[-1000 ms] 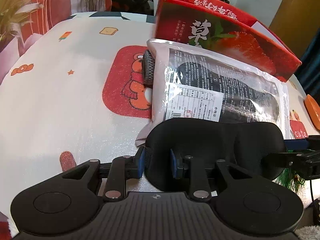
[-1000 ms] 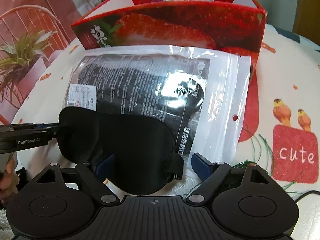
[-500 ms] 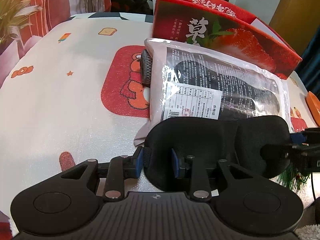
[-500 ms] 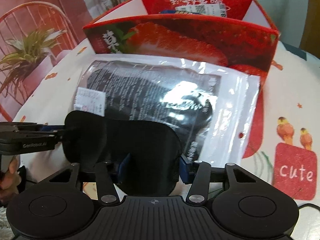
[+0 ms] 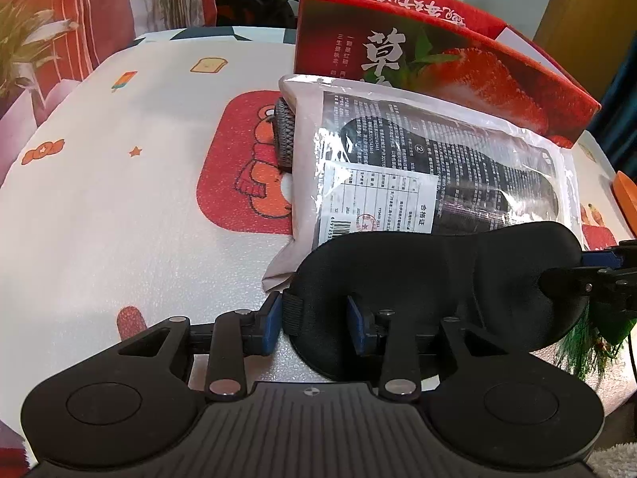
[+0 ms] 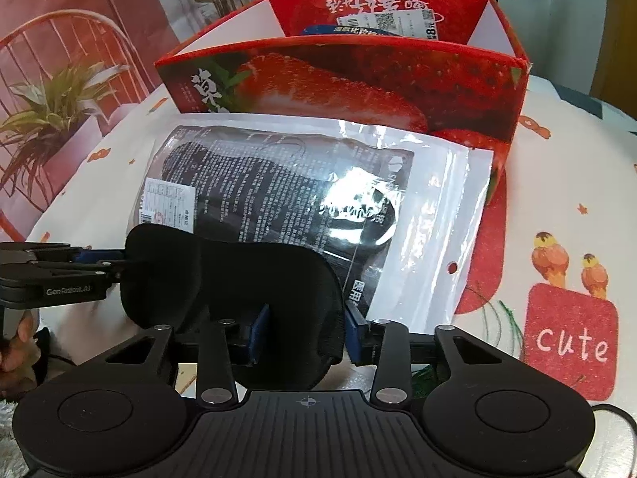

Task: Organize soft objects
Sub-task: 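Lift the black eye mask off the pile with both tools, then carry the eye mask with both tools over into the red box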

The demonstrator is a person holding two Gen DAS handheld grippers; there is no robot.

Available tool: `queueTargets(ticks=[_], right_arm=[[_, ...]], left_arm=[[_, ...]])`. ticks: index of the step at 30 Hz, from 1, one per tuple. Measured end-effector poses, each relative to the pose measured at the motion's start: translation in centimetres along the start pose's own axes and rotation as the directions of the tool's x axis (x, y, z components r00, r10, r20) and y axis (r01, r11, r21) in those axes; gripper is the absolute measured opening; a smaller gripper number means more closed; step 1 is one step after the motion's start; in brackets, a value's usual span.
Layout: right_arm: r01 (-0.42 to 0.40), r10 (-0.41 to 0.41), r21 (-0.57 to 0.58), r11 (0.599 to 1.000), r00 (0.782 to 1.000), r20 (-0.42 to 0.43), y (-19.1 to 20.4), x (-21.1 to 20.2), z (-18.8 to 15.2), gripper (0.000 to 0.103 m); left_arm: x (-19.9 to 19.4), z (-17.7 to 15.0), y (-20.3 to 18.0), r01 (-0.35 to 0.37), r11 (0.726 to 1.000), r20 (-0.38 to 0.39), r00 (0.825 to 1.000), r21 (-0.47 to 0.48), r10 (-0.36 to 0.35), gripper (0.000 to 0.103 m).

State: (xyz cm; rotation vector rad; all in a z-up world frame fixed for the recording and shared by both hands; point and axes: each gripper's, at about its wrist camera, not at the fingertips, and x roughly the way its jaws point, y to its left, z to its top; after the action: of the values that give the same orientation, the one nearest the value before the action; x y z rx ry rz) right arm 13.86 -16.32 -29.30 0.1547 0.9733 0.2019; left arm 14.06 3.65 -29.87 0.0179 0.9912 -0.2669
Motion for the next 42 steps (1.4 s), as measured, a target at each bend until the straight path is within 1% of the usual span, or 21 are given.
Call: queueTargets(ticks=[1, 3, 5, 8, 11, 17, 26, 31, 35, 39, 42], right_arm=[[0.000, 0.000, -0.004, 1.000, 1.000, -0.001, 0.1, 0.0, 0.0, 0.031], [-0.002, 0.002, -0.017, 1.000, 1.000, 0.000, 0.4, 0.1, 0.0, 0.026], [-0.006, 0.006, -0.036, 0.999, 1.000, 0.007, 0.8, -0.1, 0.0, 0.024], [-0.020, 0.022, -0.065, 0.998, 0.999, 0.028, 1.3, -0.6, 0.4, 0.023], [-0.030, 0.034, -0.076, 0.997, 0.998, 0.050, 1.5, -1.2, 0.9, 0.022], [-0.063, 0.071, -0.089, 0.994, 0.993, 0.098, 1.9, -2.7, 2.3, 0.021], [-0.090, 0.105, -0.101, 0.991, 0.982, 0.158, 2.3, -3.5, 4.5, 0.021], [-0.092, 0.116, -0.123, 0.988, 0.974, 0.197, 2.7, -3.9, 5.8, 0.021], [-0.086, 0.120, -0.146, 0.986, 0.963, 0.243, 2.8, -5.0, 7.2, 0.020], [-0.076, 0.123, -0.160, 0.984, 0.944, 0.306, 2.4, -6.6, 9.4, 0.020], [-0.050, 0.112, -0.180, 0.982, 0.928, 0.354, 2.1, -7.5, 11.3, 0.020]], left_arm=[[0.0, 0.0, 0.0, -0.001, 1.000, -0.001, 1.000, 0.002, 0.001, 0.037], [0.0, 0.1, -0.2, -0.003, 1.000, 0.001, 1.000, 0.009, 0.003, 0.033], [0.0, 0.0, -0.3, -0.003, 1.000, 0.003, 1.000, 0.012, 0.003, 0.028], [-0.3, 0.2, -0.1, 0.014, 1.000, 0.001, 1.000, 0.012, -0.014, 0.025], [-1.0, 0.5, -0.1, 0.009, 1.000, 0.013, 1.000, 0.026, -0.010, 0.022], [-2.7, 1.2, 0.6, 0.027, 1.000, 0.054, 0.998, 0.004, -0.027, 0.021], [-5.3, 2.5, 1.0, 0.036, 0.999, 0.125, 0.992, -0.029, -0.032, 0.021], [-6.8, 3.6, 1.3, 0.027, 0.999, 0.181, 0.983, -0.040, -0.019, 0.021], [-7.8, 4.9, 1.0, 0.017, 0.999, 0.225, 0.974, -0.034, -0.009, 0.020], [-8.9, 6.6, 0.7, 0.020, 1.000, 0.284, 0.959, -0.020, -0.013, 0.020], [-9.9, 8.3, 0.2, 0.018, 1.000, 0.337, 0.942, -0.001, -0.016, 0.019]])
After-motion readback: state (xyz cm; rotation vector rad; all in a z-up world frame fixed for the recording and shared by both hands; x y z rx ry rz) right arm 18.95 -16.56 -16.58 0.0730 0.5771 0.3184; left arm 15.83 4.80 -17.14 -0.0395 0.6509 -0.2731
